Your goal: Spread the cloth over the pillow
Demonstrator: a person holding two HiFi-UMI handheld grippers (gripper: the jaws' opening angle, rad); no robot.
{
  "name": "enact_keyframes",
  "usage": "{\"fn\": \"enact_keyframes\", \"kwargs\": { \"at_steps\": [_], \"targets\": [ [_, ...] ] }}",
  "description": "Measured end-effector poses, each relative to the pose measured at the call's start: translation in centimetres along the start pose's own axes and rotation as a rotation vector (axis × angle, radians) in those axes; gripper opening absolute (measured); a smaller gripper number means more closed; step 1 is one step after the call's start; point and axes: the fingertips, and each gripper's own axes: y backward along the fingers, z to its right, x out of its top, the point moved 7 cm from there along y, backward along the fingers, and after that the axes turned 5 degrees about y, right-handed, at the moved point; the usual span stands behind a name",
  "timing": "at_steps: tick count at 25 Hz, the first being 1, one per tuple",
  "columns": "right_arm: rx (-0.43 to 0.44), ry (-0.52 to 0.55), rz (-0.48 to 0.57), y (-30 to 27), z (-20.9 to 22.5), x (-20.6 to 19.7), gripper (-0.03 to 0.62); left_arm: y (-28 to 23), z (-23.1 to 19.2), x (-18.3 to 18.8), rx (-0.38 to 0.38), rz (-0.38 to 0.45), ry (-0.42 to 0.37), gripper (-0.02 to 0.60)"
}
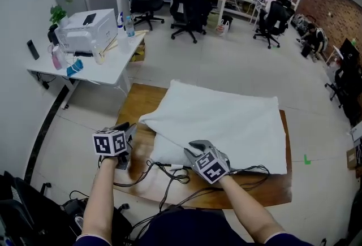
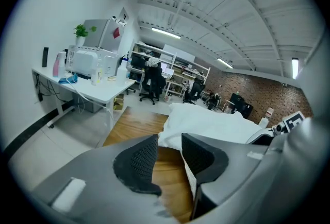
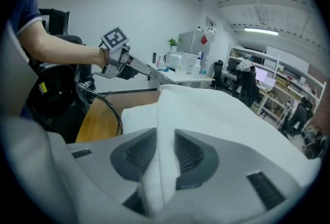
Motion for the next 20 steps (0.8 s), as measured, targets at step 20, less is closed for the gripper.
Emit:
{"fn": "enact_keyframes", "kwargs": {
  "at_steps": [20],
  "targets": [
    [-0.173, -0.348, 0.245, 4.5, 18.2, 3.6, 0.009, -0.9, 13.8, -1.5, -0.345, -0.070, -0.311, 0.127]
  ]
}}
